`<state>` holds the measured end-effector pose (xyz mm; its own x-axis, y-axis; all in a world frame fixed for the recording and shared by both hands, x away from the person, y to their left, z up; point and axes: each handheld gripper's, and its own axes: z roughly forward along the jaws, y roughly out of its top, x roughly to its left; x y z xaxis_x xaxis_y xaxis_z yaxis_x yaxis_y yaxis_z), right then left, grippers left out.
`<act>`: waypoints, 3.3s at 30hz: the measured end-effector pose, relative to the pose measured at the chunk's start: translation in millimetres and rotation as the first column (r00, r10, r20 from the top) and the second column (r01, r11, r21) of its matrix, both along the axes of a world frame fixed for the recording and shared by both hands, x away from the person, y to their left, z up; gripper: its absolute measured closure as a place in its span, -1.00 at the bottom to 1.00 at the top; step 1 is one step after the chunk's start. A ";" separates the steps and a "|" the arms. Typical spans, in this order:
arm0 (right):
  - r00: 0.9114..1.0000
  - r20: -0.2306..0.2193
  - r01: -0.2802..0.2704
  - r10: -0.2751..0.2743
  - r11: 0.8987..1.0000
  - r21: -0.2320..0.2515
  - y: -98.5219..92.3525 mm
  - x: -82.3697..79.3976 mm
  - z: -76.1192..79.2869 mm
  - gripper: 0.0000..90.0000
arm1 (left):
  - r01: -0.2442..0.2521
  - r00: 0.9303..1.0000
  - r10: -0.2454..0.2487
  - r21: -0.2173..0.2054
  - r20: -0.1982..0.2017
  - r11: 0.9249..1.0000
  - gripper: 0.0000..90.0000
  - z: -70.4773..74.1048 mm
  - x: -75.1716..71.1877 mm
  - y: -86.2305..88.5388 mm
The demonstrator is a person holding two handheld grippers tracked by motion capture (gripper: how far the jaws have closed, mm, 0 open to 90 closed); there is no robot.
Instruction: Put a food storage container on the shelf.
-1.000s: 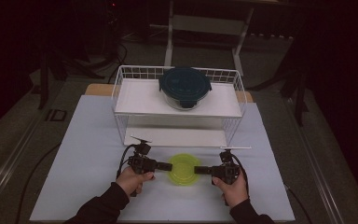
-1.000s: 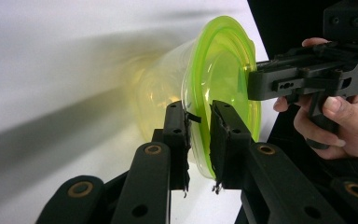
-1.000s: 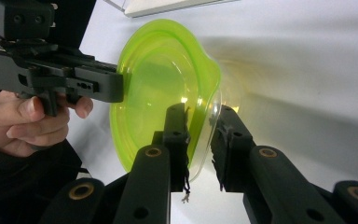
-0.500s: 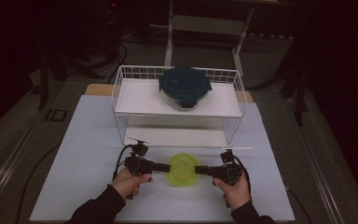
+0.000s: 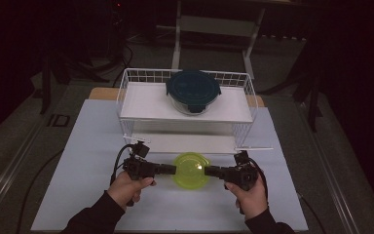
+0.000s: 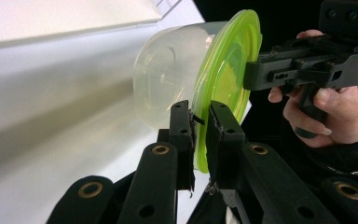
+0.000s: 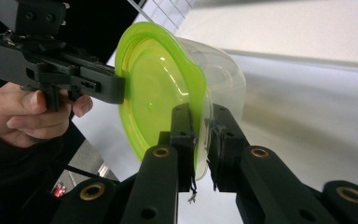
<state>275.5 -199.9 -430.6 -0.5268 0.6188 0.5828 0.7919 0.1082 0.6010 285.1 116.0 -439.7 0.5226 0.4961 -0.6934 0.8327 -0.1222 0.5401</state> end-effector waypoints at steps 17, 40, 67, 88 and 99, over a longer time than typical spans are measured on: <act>0.993 0.122 0.003 -0.006 1.000 0.026 -0.4 2.0 69.9 0.81 | -0.011 0.994 0.015 -0.035 0.108 0.999 0.81 75.2 1.7 2.7; 0.968 0.240 0.063 -0.072 0.997 0.045 12.4 63.5 173.9 0.79 | -0.089 0.968 0.098 -0.047 0.230 0.995 0.82 183.5 56.8 8.1; 0.973 0.186 0.141 -0.137 0.990 -0.007 13.9 127.8 187.3 0.76 | -0.134 0.983 0.141 -0.068 0.116 0.989 0.79 184.2 121.8 1.4; 0.968 0.144 0.211 -0.205 0.977 -0.025 22.2 156.3 185.0 0.38 | -0.216 0.960 0.221 -0.049 0.174 0.975 0.22 172.8 141.8 -10.1; 0.960 0.172 0.221 -0.222 0.975 0.024 12.5 155.3 189.0 -0.13 | -0.216 0.942 0.236 -0.109 0.237 0.970 -0.30 179.7 135.1 -0.9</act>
<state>430.8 -187.5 -241.6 -0.4698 0.7288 0.4981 0.6800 -0.0610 0.7307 420.1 115.1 -260.0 0.5625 0.5689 -0.5999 0.6730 0.1064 0.7319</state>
